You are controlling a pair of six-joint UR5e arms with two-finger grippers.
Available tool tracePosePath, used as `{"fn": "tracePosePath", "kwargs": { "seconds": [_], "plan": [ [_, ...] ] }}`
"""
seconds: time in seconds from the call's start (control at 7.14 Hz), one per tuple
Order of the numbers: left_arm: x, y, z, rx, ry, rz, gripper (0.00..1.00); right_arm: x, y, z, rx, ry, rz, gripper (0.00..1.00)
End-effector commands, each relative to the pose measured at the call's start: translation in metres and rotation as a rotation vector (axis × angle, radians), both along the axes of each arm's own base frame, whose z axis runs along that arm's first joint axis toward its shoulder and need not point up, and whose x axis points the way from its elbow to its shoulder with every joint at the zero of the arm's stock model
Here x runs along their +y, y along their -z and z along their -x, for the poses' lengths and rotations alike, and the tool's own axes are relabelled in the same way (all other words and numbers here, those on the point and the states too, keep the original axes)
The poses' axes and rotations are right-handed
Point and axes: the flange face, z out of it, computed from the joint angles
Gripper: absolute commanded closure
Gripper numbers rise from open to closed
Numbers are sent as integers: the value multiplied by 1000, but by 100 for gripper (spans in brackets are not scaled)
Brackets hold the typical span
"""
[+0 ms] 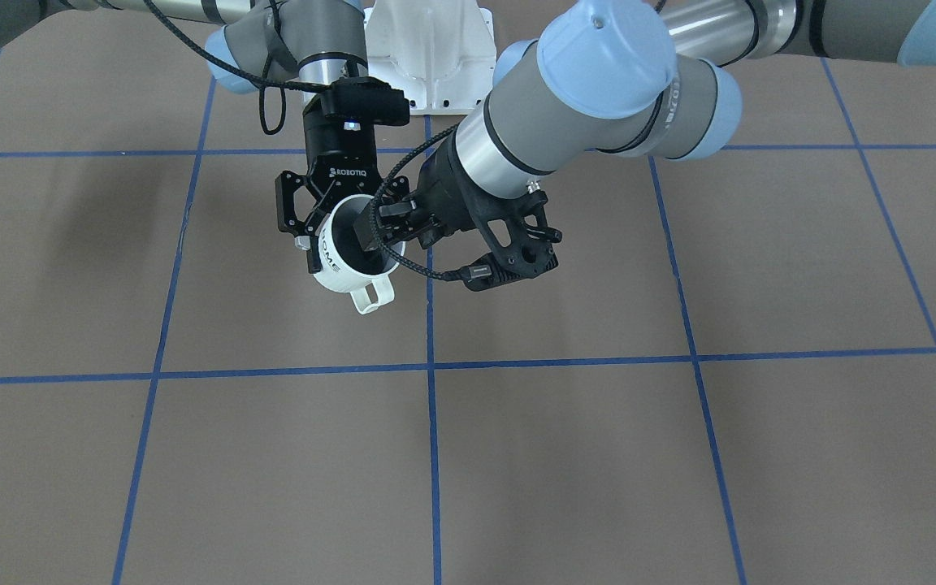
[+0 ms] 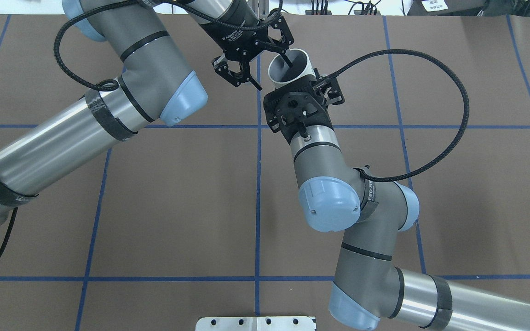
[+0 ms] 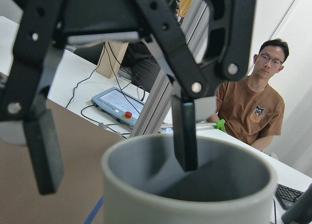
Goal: Left arm hands cup to right arm to dump lemon
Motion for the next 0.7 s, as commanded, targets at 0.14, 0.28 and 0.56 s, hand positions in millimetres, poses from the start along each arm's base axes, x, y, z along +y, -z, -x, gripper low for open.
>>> {"fn": "tracePosePath", "kwargs": {
  "seconds": [0.14, 0.28, 0.56],
  "plan": [
    [4, -1, -5, -1, -10, -2, 48, -1, 0, 0, -2, -1, -1, 78],
    [5, -2, -7, -2, -14, -3, 52, 0, 0, 0, -2, 0, -1, 78],
    [5, -2, -7, -2, -14, -5, 63, -1, 0, 0, -2, -1, -1, 78]
  ]
}}
